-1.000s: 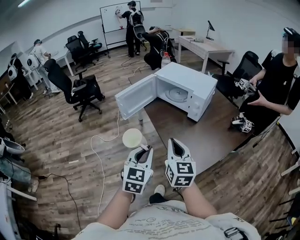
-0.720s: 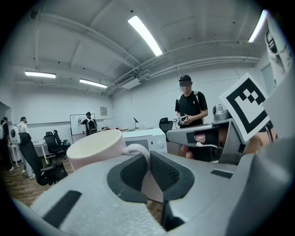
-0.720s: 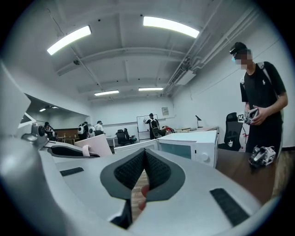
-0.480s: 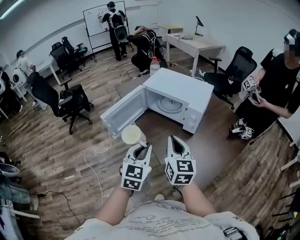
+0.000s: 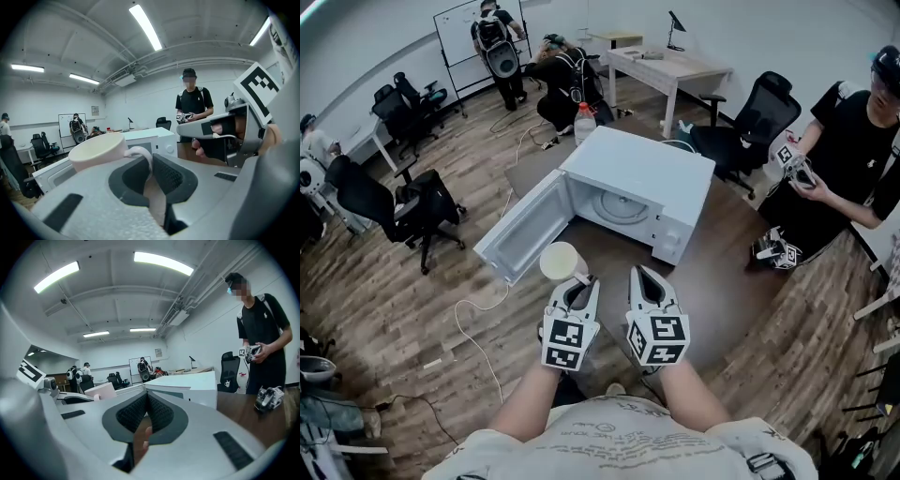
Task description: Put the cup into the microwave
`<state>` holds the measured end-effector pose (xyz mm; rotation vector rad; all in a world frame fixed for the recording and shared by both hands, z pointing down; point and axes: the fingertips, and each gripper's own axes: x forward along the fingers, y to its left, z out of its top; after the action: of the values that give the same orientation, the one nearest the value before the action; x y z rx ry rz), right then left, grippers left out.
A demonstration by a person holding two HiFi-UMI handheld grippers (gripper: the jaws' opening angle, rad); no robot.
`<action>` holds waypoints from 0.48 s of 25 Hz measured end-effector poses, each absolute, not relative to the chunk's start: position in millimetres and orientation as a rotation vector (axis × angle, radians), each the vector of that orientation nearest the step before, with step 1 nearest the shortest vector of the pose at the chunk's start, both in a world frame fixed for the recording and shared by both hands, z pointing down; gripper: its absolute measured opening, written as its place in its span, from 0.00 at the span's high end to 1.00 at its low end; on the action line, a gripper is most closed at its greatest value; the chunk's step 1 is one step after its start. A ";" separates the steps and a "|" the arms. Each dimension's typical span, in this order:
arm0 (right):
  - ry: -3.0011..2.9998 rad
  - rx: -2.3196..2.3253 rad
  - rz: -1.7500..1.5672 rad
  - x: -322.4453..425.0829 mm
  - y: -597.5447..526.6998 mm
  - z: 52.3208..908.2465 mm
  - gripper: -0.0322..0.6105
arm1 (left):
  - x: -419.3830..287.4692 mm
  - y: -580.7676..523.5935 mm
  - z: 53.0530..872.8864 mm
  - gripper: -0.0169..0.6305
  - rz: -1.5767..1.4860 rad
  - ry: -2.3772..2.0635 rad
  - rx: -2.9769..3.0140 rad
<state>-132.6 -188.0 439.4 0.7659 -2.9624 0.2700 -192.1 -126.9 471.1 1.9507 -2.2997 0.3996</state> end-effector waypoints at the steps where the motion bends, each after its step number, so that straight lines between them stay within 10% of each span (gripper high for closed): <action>1: -2.960 0.778 0.267 -135.2 -191.4 440.0 0.93 | -195.2 -131.6 472.9 0.92 0.406 -2.294 1.963; 12: -2.877 0.957 0.211 -155.9 -231.8 450.2 0.93 | -222.6 -196.8 512.6 0.92 0.467 -2.076 2.179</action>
<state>-155.9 -231.8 450.2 0.9574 -2.8767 0.2105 -222.6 -196.8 512.6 2.1789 -2.0762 0.4675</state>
